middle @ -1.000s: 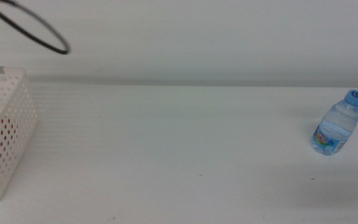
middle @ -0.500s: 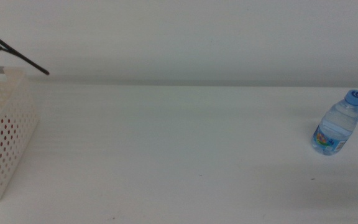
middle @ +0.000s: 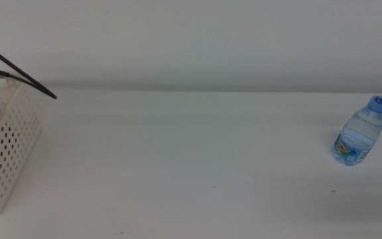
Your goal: Use arms to grab the bottles and put them into the dustbin to the left of the table.
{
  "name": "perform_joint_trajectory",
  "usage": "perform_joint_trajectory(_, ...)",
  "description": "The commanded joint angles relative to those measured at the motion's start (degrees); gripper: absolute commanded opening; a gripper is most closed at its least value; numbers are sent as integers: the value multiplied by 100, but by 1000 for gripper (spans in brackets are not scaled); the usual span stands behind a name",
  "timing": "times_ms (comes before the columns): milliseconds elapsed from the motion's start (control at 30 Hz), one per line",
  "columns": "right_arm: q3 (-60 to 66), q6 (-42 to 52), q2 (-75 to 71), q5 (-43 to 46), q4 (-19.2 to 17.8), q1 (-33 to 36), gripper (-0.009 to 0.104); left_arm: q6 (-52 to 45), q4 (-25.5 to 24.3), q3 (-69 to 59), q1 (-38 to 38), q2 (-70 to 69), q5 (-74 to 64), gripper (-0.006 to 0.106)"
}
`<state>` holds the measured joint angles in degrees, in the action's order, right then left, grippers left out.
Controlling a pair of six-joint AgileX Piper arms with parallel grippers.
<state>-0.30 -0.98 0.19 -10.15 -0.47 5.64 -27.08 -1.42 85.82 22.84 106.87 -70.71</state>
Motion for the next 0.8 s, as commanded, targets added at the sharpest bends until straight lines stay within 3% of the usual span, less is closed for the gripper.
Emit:
perform_joint_trajectory(0,244,59,-228,53,-25,-53,86,12,-40,91,-3,-161,-448,71)
perform_joint_trajectory(167,244,59,-228,53,-25,-53,86,35,54,339,-3,-708,-448,94)
perform_joint_trajectory(233,244,59,-228,53,-25,-53,86,35,251,442,-3,-1023,-448,94)
perform_joint_trajectory(333,244,59,-228,53,-25,-53,86,-88,920,527,-3,-1514,-448,94)
perform_joint_trajectory(600,244,59,-228,53,-25,-53,86,-117,3382,358,-172,-2876,-470,94)
perform_joint_trajectory(767,244,59,-228,53,-25,-53,86,-117,3516,110,-1220,-3664,-475,94)
